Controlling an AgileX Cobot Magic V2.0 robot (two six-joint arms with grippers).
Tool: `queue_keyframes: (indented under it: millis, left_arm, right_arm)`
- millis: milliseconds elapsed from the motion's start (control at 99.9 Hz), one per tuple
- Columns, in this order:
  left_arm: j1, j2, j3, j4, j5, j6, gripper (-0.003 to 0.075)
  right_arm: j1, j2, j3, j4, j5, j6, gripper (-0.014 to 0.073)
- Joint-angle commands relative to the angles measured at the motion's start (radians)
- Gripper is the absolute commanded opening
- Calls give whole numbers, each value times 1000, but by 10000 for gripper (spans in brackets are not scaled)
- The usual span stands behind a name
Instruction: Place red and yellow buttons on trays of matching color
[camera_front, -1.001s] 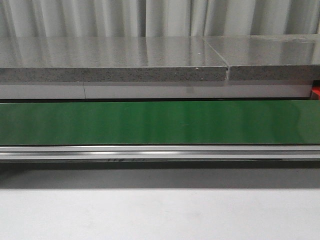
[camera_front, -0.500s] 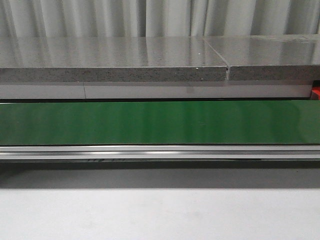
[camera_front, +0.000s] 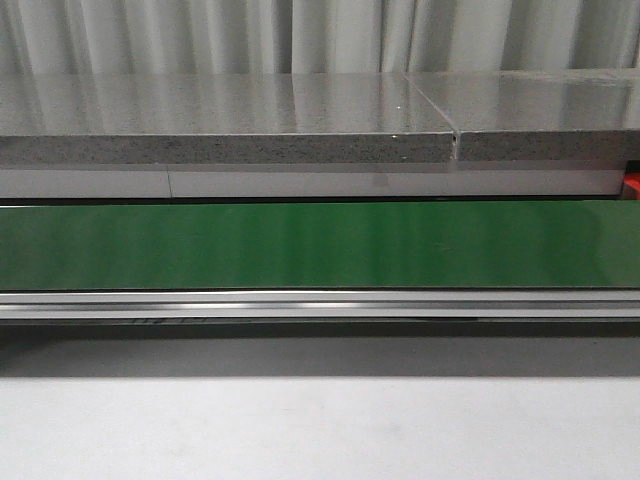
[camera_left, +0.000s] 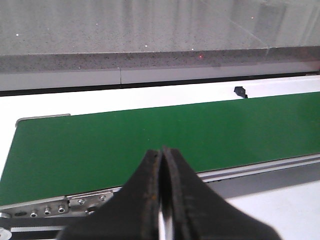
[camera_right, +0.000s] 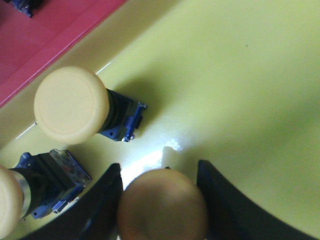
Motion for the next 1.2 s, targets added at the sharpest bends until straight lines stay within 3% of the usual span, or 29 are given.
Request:
queue_keyframes:
  millis: [0,390,490,660,730,1191]
  left_arm:
    - [-5,8,-26,-23,-70,-5,-19]
    - [-5,8,-26,-23,-70,-5,-19]
    - [-5,8,-26,-23,-70,-5,-19]
    - [-5,8,-26,-23,-70,-5,-19]
    - [-5,8,-26,-23,-70,-5,-19]
    - [-5,8,-26,-23,-70,-5,-19]
  right_arm:
    - [-4,-23,-25,57,-25,-38,146]
    - [-4,20,-25,66,-11,-47,169]
    - [-4,18,-25,66,-2,-48,274]
    - [-4,14,-25,66,17,-49,569]
    - [-4,9,-26,66,20,-49,619]
    - [-4,-174,-29,101,-11,-49,623]
